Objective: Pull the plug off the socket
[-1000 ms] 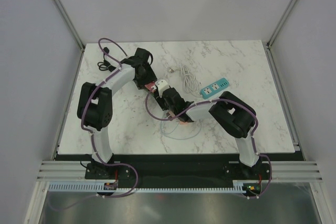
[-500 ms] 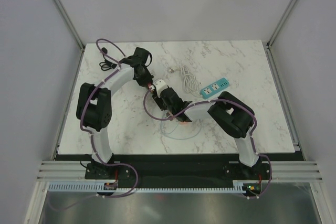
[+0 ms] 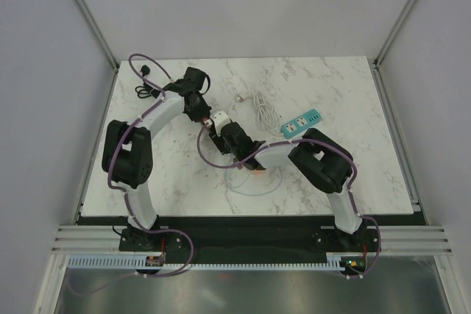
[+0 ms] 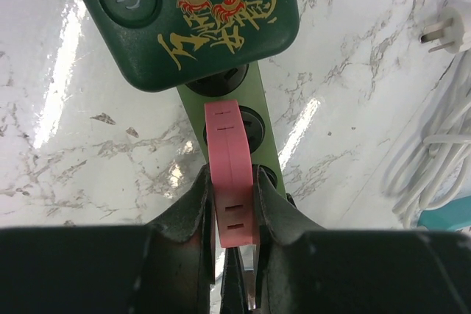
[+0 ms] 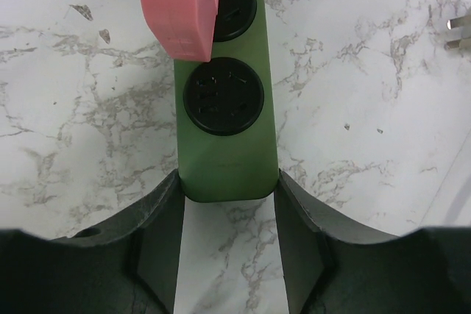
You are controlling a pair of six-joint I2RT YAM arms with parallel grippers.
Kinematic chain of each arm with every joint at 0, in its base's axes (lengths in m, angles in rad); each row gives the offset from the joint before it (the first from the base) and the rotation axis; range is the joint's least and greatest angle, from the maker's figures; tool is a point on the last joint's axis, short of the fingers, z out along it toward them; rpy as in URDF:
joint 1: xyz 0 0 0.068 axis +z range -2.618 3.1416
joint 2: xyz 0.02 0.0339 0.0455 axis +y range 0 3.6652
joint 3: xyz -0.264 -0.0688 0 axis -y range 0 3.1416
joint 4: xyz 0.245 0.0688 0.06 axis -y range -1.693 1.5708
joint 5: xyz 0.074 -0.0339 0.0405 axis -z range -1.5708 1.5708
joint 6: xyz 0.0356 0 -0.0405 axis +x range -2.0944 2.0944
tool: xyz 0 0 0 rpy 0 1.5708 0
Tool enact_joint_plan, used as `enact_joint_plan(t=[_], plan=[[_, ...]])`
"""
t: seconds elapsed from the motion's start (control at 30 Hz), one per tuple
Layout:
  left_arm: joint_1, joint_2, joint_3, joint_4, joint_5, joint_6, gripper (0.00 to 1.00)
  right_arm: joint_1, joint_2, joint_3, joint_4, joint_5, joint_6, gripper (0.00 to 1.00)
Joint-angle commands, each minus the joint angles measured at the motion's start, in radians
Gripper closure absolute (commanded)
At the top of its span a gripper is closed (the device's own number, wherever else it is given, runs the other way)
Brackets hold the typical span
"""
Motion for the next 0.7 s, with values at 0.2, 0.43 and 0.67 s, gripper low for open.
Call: enact_joint_plan(t=[0.2,0.43,0.67], plan=[[0.004,-0.101,0.002,0.081,0.058,0.15,0.98,-0.01,0.017,0.027,-0.026,-0.136,0.027,0.65],[0.004,-0.096,0.004,0.092,0.039,0.192,0.98,-0.129,-0.009,0.035,0.019,-0.41,0.211,0.23],[0.008,-0.101,0.004,0.095,0.036,0.207,0.98,-0.154,-0.061,0.019,0.08,-0.535,0.3,0.02]])
